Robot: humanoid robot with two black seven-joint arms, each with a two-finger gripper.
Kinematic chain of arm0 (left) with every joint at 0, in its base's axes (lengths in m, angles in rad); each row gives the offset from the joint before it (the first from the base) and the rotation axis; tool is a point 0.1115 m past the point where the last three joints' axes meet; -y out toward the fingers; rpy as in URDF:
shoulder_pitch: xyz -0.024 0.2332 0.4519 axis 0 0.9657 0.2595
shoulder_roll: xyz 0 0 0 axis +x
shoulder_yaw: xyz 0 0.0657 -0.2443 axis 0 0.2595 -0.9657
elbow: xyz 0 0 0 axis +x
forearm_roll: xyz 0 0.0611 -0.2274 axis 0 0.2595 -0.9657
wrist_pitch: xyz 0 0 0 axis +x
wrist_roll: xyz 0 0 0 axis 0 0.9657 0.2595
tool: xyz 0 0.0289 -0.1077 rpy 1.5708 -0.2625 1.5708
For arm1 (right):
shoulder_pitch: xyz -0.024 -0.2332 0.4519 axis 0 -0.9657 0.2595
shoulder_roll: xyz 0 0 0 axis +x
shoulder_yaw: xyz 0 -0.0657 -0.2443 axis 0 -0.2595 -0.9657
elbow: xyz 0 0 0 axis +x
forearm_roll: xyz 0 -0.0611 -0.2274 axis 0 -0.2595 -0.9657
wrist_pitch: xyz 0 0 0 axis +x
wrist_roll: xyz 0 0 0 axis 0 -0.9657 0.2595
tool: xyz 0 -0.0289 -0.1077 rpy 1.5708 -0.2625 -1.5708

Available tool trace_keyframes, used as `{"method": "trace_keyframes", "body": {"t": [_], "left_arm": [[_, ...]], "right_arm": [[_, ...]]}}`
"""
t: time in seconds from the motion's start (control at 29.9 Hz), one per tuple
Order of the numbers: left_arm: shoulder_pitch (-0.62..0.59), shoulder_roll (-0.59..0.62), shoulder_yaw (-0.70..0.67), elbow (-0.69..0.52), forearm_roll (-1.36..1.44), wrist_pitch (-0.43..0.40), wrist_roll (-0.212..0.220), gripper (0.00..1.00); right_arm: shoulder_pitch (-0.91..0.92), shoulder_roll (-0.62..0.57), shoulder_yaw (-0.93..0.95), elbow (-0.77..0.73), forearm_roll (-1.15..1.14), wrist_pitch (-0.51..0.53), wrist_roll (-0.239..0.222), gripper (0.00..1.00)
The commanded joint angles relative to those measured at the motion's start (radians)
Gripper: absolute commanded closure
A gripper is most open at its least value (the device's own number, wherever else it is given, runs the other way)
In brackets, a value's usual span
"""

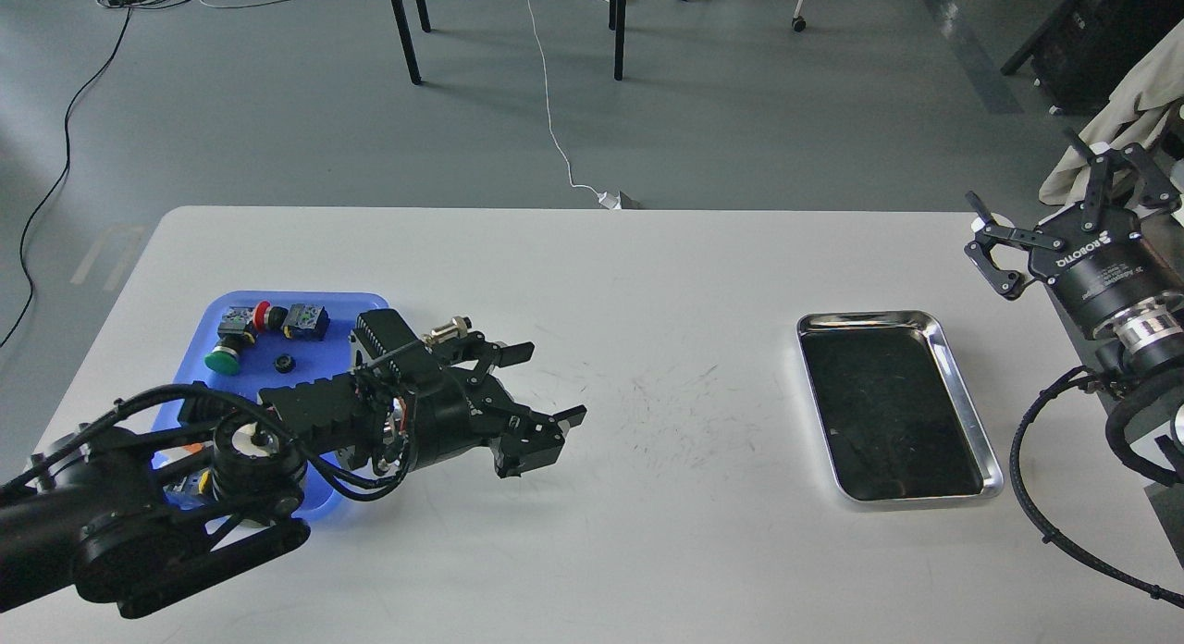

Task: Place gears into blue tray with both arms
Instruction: 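Reach the left gripper to the second black part and grasp it, then place the black part with the left gripper into the blue tray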

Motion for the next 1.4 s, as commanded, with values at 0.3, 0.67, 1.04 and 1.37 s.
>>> {"method": "trace_keyframes", "body": {"t": [0.3,0.67,1.04,1.37], "left_arm": [[0.052,-0.056,0.000,0.174,0.028,0.046,-0.002,0.11],[0.089,-0.063,0.000,0.246,0.028,0.090,-0.005,0.24],[0.098,-0.063,0.002,0.249,0.028,0.089,-0.002,0.52],[0.109,-0.062,0.000,0.249,0.028,0.087,-0.005,0.91]], "right_arm": [[0.002,-0.002,0.001,-0.001,-0.001,0.002,0.001,0.06],[-0.004,0.000,-0.014,-0.004,-0.002,0.009,0.003,0.06],[-0.004,0.000,-0.014,0.001,-0.002,0.022,0.003,0.06],[-0.004,0.000,-0.016,0.002,-0.002,0.022,0.003,0.06]]}}
